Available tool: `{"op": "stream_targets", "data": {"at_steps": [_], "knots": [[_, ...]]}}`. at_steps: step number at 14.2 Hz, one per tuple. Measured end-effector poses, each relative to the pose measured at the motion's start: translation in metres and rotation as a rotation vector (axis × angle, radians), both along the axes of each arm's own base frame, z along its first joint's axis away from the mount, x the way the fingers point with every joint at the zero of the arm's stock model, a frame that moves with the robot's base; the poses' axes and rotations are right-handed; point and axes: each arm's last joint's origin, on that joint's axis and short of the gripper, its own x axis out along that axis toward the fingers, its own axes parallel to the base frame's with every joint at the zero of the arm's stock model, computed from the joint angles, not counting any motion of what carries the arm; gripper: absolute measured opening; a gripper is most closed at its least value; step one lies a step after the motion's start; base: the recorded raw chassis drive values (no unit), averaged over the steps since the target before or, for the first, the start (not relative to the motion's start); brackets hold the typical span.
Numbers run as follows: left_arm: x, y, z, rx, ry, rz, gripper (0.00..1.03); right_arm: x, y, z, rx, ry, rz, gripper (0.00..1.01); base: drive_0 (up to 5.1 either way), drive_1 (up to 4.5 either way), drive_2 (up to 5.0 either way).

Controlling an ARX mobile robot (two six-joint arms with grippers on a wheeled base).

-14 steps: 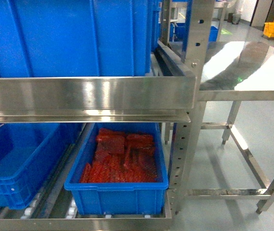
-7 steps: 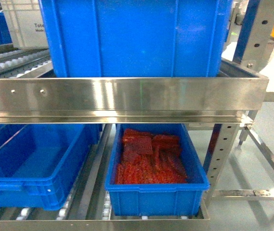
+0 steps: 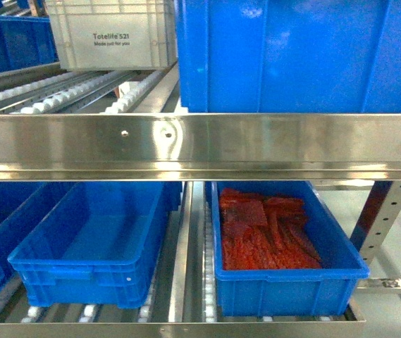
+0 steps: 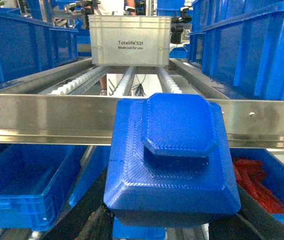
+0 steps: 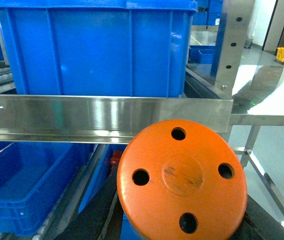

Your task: Sort blue parts and orange caps into right shelf containers

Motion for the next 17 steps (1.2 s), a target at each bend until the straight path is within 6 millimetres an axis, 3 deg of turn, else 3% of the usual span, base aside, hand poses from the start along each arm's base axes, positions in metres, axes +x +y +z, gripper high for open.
{"op": "stream_targets", "data": {"at_steps": [17], "knots": [[0.0000,0.0000,0.0000,0.000,0.000,0.000,0.43,0.0000,0.0000,0.0000,0.000,0.000,0.000,0.43,-5.0,2.48,2.5]]}}
